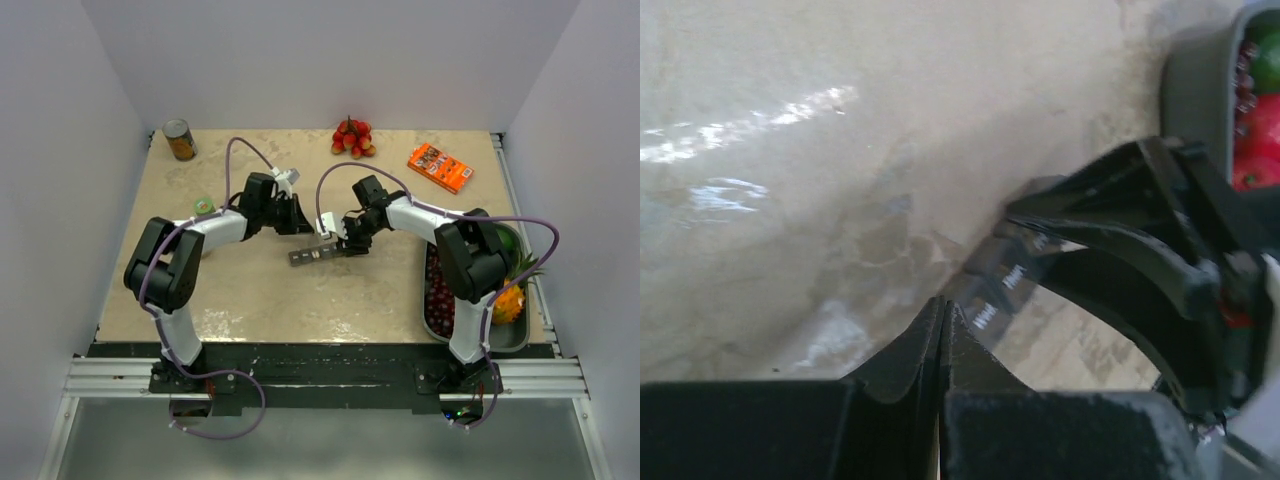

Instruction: Sort the pills into containers

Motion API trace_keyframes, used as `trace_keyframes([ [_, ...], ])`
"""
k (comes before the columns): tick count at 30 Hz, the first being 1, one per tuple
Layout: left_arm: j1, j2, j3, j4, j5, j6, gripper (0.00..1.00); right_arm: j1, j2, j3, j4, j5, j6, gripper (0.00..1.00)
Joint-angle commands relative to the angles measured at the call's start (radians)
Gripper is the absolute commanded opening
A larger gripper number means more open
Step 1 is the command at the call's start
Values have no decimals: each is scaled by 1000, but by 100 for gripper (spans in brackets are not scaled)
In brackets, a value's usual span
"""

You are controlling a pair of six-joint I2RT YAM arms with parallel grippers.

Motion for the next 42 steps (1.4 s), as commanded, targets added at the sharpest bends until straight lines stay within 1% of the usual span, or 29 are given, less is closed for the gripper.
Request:
trace_keyframes([
  [1, -42, -80, -47, 27, 83, 8, 1, 1, -5, -16, 17, 16, 30, 21],
  [4, -54, -83, -73, 11, 99, 20, 1, 1, -4, -12, 15, 16, 38, 21],
  [13, -60, -45, -131, -6, 81, 29, 1, -1, -2, -7, 14, 18, 48, 21],
  [16, -59, -46, -113, -26, 47, 40, 1, -1, -2, -7, 15, 21, 51, 21],
  [24, -57, -161, -48, -18, 59, 11, 0, -1, -1, -9, 18, 27, 51, 21],
  [29, -57, -177, -21, -23, 56, 0, 0, 1, 2, -9, 17, 30, 51, 21],
  [32, -57, -154, -19, -29, 56, 2, 0, -1, 4, -9, 18, 32, 51, 21],
  [35, -57, -100, -42, -33, 56, 3, 0, 1, 6, -7, 18, 36, 51, 21],
  [36, -59, -56, -47, -47, 53, 11, 0, -1, 7, -6, 15, 36, 53, 21],
  [42, -57, 70, -50, -131, -18, 72, 0, -1, 13, -3, 14, 44, 56, 21],
])
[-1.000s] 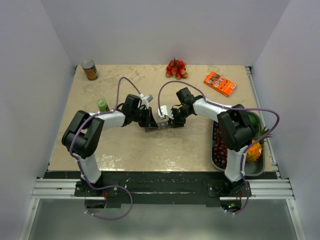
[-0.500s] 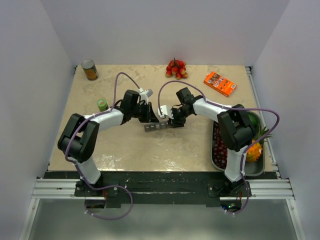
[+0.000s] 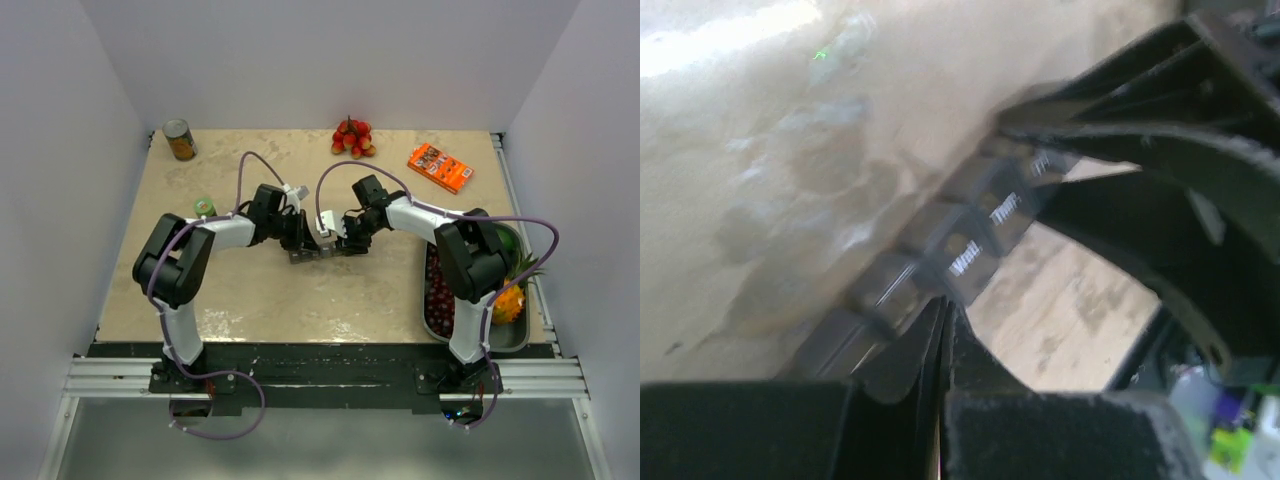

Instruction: Sort the pills into containers

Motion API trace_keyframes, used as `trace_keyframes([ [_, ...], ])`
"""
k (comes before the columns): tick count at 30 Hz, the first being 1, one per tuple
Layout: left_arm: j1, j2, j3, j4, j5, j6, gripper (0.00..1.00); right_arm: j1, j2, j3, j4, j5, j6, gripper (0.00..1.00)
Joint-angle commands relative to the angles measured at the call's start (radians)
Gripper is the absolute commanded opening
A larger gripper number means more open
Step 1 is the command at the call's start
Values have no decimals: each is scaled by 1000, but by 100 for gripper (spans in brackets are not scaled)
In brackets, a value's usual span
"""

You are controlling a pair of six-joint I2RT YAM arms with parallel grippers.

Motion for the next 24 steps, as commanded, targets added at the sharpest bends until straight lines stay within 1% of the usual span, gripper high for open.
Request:
trace_keyframes([
  [1, 4, 65, 8, -74, -65, 60, 0, -1, 14, -1, -5, 37, 15, 21],
  [4, 5, 42, 29, -86, -83, 62, 0, -1, 16, -1, -2, 40, 17, 21],
  [7, 5, 7, 69, -103, -65, 64, 0, -1, 19, 4, -5, 43, 23, 21],
  [9, 5, -41, 88, -95, -48, 50, 0, -1, 23, 13, -8, 43, 38, 25],
  [10, 5, -59, 107, -95, -43, 47, 1, 1, 23, 17, -6, 42, 46, 30],
  [11, 5, -97, 118, -97, -43, 41, 6, 1, 23, 19, -3, 39, 57, 39],
  [13, 13, -140, 138, -94, -49, 34, 13, -2, 17, 27, 3, 20, 98, 52],
  [14, 19, -160, 140, -85, -55, 30, 20, -5, 9, 31, 0, 10, 107, 59],
  [15, 28, -203, 144, -85, -66, 31, 24, -7, 2, 39, -3, 0, 124, 73],
  [16, 33, -225, 144, -86, -84, 37, 27, -10, -7, 43, -3, -13, 132, 78],
  [17, 46, -269, 140, -85, -94, 47, 32, -14, -27, 50, -6, -21, 141, 86],
  [18, 53, -295, 129, -83, -103, 53, 36, -16, -38, 53, -5, -23, 159, 98],
  [19, 59, -324, 123, -83, -123, 62, 39, -22, -52, 57, -8, -23, 169, 99],
  [20, 73, -387, 112, -79, -135, 88, 46, -27, -66, 66, -17, -24, 172, 99],
  [22, 83, -458, 85, -78, -190, 116, 53, -47, -119, 71, -17, -15, 211, 99],
  [23, 94, -534, 74, -83, -206, 158, 60, -53, -142, 76, -25, 8, 228, 99],
  [24, 97, -576, 60, -91, -226, 180, 64, -57, -197, 76, -31, 22, 260, 99],
])
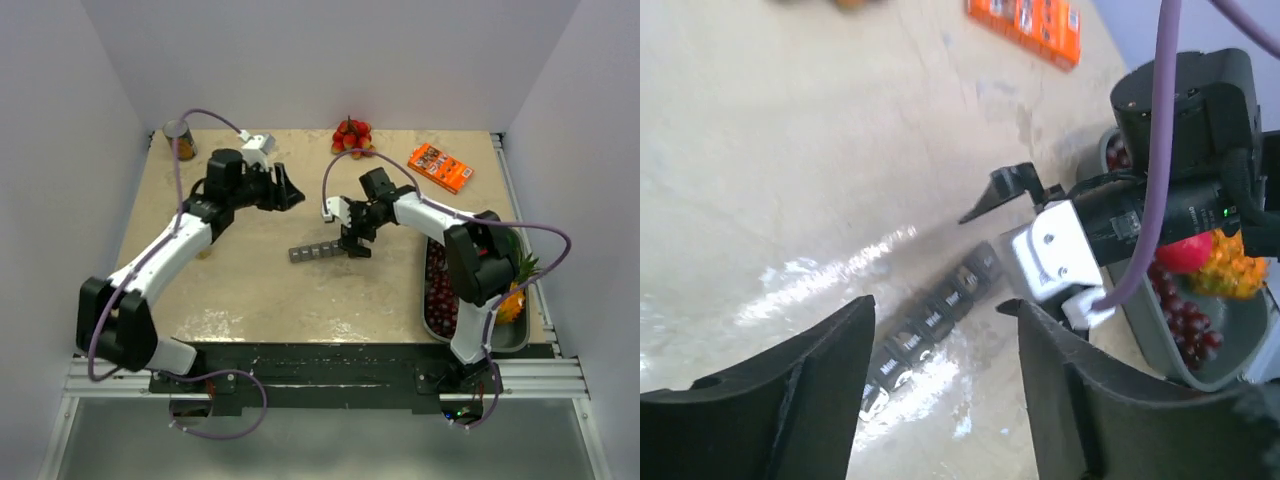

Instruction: Sort the pills into containers

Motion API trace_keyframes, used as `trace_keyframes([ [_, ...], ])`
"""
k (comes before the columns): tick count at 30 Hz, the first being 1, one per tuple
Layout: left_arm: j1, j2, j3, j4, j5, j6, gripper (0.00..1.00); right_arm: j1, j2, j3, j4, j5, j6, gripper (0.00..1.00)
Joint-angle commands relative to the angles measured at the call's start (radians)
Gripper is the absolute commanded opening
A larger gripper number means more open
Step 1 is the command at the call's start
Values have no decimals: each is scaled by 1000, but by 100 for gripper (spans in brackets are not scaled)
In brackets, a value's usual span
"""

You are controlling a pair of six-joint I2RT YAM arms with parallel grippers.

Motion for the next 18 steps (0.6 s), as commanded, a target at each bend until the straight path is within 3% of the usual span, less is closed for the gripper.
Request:
trace_keyframes([
  [1, 30, -226, -35, 10, -139, 124, 69, -39, -201, 53, -19, 28, 124, 99],
  [5, 49, -489, -103, 12, -196, 156, 99, -88, -427, -20, 48, 123, 349, 99],
  [10, 52, -679, -152, -62, -229, 165, 99, -203, -771, -108, 142, 187, 627, 99],
  [14, 52, -745, -121, -186, -243, 174, 99, -212, -953, -137, 206, 354, 884, 99],
  [18, 52, -775, -110, -223, -223, 174, 99, -214, -990, -60, 124, 434, 971, 99],
])
